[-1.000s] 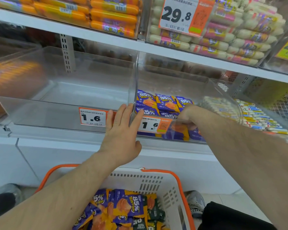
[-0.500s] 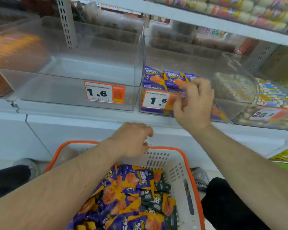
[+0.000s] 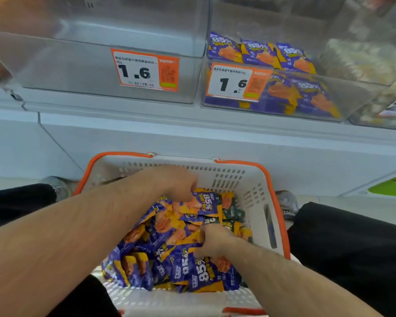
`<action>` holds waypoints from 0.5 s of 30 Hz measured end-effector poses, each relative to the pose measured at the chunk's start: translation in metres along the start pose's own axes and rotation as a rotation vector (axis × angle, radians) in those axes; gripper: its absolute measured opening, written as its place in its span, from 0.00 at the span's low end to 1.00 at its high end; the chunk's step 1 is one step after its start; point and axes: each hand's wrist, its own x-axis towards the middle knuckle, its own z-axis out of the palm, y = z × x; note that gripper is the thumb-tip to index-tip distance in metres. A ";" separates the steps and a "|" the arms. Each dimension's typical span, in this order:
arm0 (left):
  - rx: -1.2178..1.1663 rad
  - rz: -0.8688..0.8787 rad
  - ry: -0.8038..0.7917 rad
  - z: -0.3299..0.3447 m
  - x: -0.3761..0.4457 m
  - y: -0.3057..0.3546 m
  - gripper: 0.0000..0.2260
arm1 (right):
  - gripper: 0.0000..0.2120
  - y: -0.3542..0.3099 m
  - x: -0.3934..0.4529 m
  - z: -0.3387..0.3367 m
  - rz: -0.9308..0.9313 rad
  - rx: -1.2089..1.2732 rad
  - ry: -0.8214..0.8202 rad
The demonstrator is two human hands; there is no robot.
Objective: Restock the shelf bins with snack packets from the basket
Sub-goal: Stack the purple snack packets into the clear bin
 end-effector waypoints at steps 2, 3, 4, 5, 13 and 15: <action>0.001 -0.009 0.006 -0.002 0.000 0.000 0.08 | 0.23 0.000 0.001 -0.004 -0.015 -0.031 -0.051; 0.002 -0.010 0.018 -0.003 0.000 -0.001 0.09 | 0.23 0.001 0.001 -0.005 -0.021 -0.051 -0.067; 0.002 -0.007 0.034 -0.005 0.000 -0.001 0.08 | 0.24 0.001 -0.001 -0.006 -0.028 -0.072 -0.066; 0.006 -0.003 0.046 -0.007 -0.001 0.000 0.07 | 0.25 0.002 -0.003 -0.007 -0.025 -0.087 -0.059; 0.009 -0.013 0.029 -0.010 -0.010 0.004 0.07 | 0.13 0.022 -0.010 -0.009 0.009 0.167 0.071; -0.002 -0.017 0.024 -0.013 -0.014 0.004 0.12 | 0.09 0.026 -0.008 -0.015 0.037 0.195 0.130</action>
